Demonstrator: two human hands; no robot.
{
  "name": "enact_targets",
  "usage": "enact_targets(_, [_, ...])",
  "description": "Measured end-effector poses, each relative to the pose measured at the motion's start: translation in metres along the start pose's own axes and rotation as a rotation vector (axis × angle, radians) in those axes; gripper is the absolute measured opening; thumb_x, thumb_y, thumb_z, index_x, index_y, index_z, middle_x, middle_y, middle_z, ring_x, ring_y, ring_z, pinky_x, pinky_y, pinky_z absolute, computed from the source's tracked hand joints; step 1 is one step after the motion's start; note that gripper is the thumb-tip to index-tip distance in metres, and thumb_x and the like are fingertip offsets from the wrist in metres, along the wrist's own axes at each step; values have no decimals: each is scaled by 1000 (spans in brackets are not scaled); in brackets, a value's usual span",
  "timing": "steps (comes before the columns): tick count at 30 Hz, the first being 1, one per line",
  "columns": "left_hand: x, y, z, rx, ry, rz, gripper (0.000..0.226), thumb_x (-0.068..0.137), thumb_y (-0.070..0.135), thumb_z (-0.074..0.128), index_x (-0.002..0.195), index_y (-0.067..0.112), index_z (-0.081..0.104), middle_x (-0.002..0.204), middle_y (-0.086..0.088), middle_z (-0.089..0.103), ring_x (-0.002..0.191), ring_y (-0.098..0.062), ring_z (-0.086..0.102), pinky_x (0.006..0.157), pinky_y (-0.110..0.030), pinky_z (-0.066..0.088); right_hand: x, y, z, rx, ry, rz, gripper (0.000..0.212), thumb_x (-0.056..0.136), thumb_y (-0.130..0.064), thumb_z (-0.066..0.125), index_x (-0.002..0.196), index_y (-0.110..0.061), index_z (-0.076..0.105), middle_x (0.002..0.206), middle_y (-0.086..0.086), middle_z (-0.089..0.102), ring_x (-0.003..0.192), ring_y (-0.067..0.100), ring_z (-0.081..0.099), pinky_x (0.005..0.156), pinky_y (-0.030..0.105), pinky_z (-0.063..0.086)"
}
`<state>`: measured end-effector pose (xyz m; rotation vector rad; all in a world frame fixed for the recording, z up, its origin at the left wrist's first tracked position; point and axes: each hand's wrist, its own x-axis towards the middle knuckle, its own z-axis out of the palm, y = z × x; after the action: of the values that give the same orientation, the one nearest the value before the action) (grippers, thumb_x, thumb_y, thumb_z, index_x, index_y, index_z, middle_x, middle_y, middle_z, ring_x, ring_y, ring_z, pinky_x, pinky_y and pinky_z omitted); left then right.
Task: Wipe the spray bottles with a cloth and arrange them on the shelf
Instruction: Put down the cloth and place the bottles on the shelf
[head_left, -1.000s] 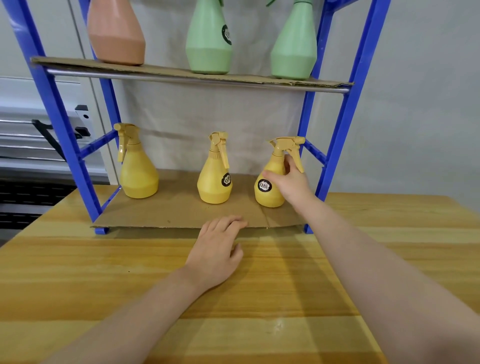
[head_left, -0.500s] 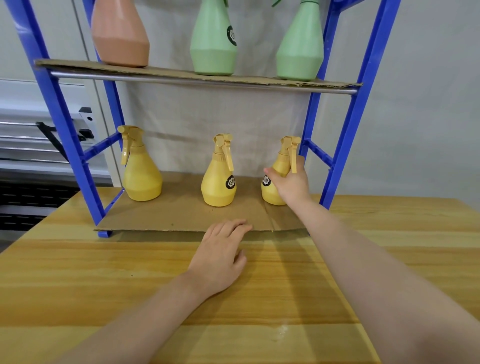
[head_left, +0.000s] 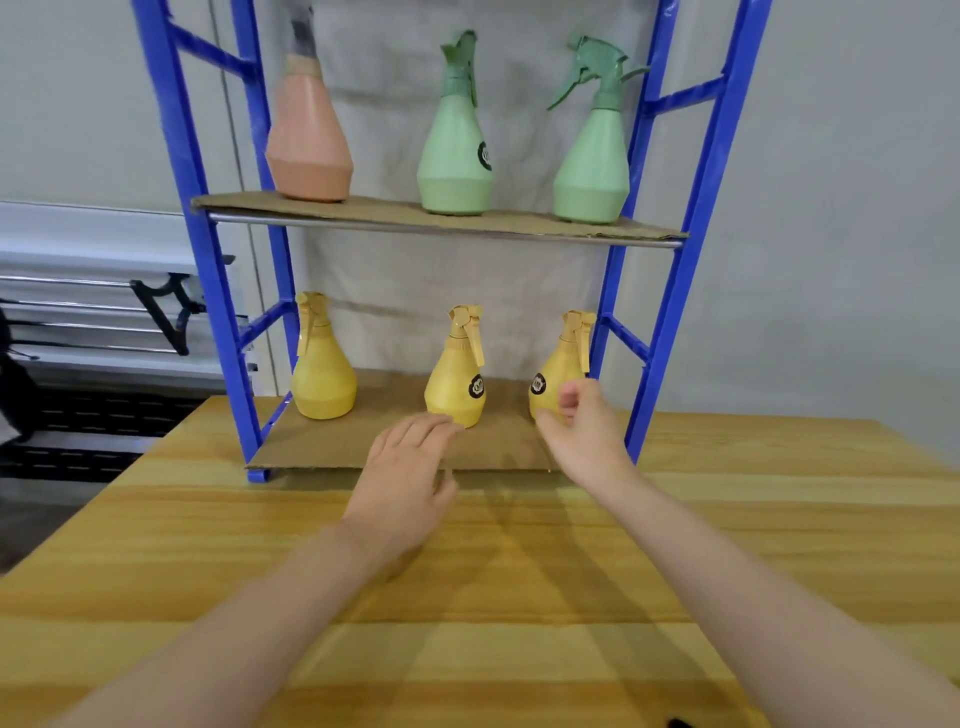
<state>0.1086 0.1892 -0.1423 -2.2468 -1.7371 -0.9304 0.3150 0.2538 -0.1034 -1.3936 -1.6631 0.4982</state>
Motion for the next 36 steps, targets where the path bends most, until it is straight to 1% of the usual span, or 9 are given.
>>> enact_targets(3, [4, -10, -33, 34, 34, -66, 55, 84, 16, 57, 138, 24, 47, 142, 7, 46, 136, -16, 36, 113, -34, 26, -15, -54, -2, 4, -63, -188, 32, 92, -21, 62, 119, -19, 46, 113, -5, 52, 106, 11, 52, 95, 26, 45])
enact_targets(6, [13, -27, -73, 76, 97, -73, 54, 84, 16, 57, 136, 22, 48, 139, 4, 48, 133, -20, 38, 113, -39, 29, -10, -116, -1, 9, -58, -365, 31, 90, -17, 61, 117, -17, 48, 109, -3, 55, 102, 14, 54, 95, 33, 46])
enact_targets(12, [37, -58, -147, 121, 341, -124, 52, 77, 14, 60, 128, 13, 58, 132, -7, 54, 127, -33, 43, 105, -48, 37, 15, -218, 16, 33, -44, -551, 27, 87, -13, 60, 112, -12, 50, 104, 1, 54, 93, 15, 51, 89, 34, 45])
enact_targets(17, [60, -86, -189, 235, 359, -108, 58, 76, 19, 57, 134, 11, 51, 141, -10, 49, 134, -37, 37, 113, -47, 30, 48, -272, 33, 31, -76, -467, 31, 87, -17, 59, 116, -10, 50, 102, 0, 54, 93, 20, 54, 85, 31, 45])
enact_targets(21, [70, -98, -206, 246, 307, -192, 65, 83, 14, 59, 145, 16, 39, 155, -7, 35, 145, -36, 22, 117, -49, 25, 74, -292, 50, -77, -67, -350, 38, 89, -22, 59, 123, -10, 45, 114, 6, 56, 103, 27, 57, 79, 31, 43])
enact_targets(23, [73, -103, -207, 297, 284, -210, 67, 84, 14, 57, 148, 18, 35, 156, -4, 34, 146, -34, 21, 116, -48, 25, 85, -297, 58, -95, -23, -296, 44, 90, -26, 60, 127, -9, 42, 123, 8, 56, 110, 29, 58, 79, 32, 43])
enact_targets(26, [77, -112, -205, 344, 272, -207, 67, 81, 14, 55, 145, 21, 37, 143, -1, 49, 140, -32, 32, 113, -46, 31, 99, -302, 70, -64, 51, -253, 58, 88, -35, 65, 133, -8, 39, 130, 9, 53, 116, 29, 57, 81, 32, 43])
enact_targets(29, [83, -117, -202, 334, 314, -190, 56, 81, 13, 55, 137, 19, 47, 129, -1, 58, 134, -32, 40, 109, -45, 36, 113, -307, 81, -33, 87, -219, 66, 84, -44, 68, 131, -8, 40, 130, 10, 52, 118, 29, 56, 86, 34, 45])
enact_targets(36, [86, -122, -200, 313, 417, -166, 44, 77, 6, 58, 120, 15, 62, 114, -3, 68, 126, -35, 50, 104, -48, 40, 135, -322, 104, 29, 113, -157, 85, 73, -62, 73, 131, -9, 40, 131, 8, 53, 120, 30, 56, 94, 39, 48])
